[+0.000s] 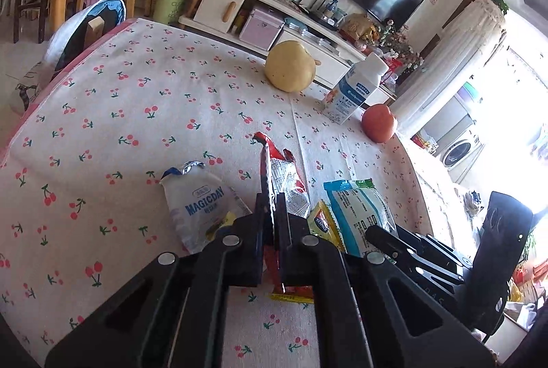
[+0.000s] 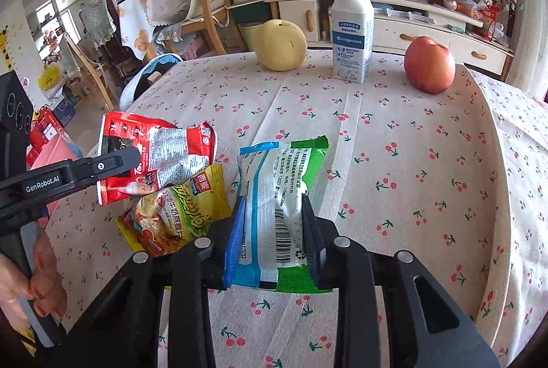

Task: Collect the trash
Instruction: 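Lift and carry the red bag and blue-green wrapper over the pink bucket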

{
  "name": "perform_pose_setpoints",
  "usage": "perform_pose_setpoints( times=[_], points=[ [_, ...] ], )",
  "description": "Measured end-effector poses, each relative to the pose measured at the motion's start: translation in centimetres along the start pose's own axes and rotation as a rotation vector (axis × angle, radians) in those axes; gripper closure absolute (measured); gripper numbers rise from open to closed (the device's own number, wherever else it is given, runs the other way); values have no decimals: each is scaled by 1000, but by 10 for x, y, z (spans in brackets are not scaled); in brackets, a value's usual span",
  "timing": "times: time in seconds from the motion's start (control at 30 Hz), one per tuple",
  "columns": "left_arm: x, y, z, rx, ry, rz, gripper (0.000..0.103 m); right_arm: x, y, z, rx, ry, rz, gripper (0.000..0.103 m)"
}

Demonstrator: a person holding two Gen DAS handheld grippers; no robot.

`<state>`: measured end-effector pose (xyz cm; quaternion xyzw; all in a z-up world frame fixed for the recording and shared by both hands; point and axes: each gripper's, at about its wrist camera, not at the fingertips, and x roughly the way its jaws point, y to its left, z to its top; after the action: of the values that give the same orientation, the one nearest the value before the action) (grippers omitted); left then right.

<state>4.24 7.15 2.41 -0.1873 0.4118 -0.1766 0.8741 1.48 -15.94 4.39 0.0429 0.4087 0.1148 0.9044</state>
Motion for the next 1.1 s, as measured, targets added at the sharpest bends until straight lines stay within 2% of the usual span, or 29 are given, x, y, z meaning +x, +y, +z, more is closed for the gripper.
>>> perform_pose_setpoints(
  times=[0.23, 0.73, 1.1],
  points=[
    [-25, 12, -11, -53, -30, -16, 96, -16, 2, -8, 6, -35, -22, 76],
    [-82, 29, -30, -109, -104, -52, 96, -62, 26, -26, -1, -102, -4, 76],
    [-117, 52, -27, -143, -191, -17, 96, -85, 62, -33, -44, -140, 42, 76]
  ],
)
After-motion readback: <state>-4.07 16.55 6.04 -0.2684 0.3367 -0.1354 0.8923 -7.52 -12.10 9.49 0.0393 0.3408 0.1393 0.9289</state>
